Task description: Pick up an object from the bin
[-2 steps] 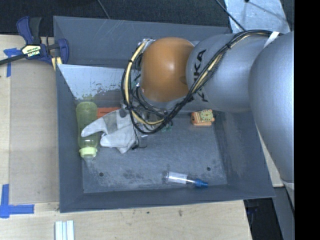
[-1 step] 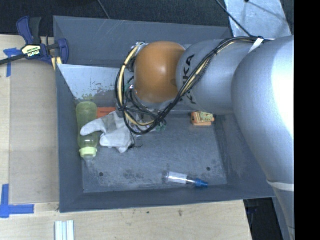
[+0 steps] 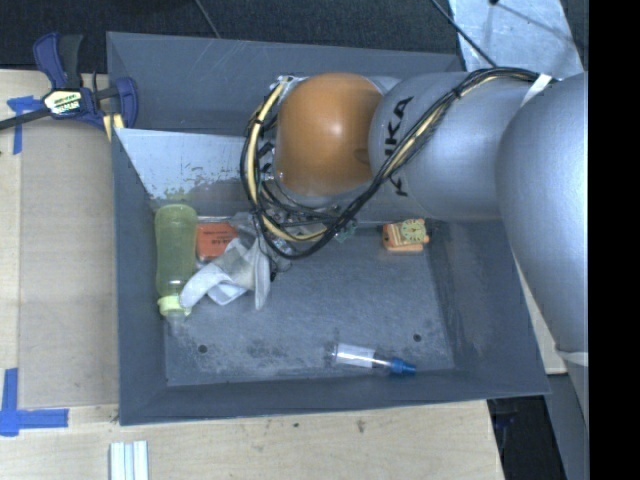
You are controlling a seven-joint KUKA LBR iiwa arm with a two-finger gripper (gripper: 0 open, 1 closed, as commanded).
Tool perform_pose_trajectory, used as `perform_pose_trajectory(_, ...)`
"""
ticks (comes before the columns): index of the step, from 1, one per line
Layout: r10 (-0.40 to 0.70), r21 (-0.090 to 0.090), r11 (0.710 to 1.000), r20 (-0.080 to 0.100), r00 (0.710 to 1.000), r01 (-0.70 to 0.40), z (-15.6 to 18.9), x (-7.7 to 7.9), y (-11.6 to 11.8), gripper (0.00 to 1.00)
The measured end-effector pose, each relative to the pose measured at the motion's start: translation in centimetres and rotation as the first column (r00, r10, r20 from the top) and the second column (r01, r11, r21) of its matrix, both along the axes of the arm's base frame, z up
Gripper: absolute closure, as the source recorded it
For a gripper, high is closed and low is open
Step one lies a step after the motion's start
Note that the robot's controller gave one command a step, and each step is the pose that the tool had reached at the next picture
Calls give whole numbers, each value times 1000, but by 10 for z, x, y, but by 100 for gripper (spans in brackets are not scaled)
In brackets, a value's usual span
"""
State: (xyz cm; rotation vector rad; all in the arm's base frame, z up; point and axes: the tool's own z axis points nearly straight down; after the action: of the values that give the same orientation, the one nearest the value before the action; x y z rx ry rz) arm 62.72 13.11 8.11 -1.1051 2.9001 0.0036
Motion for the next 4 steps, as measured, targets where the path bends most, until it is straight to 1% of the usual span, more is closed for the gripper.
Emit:
perform_pose_trajectory(2,-1,-1,1000,-4,1000,1,2,0,0,100)
perform_pose_trajectory(3,-1,-6,1000,-17,1000,1,9,-1,0,100)
perform_pose_trajectory(4,-1,-12,1000,-28,1000,1,24,-2,-1,100)
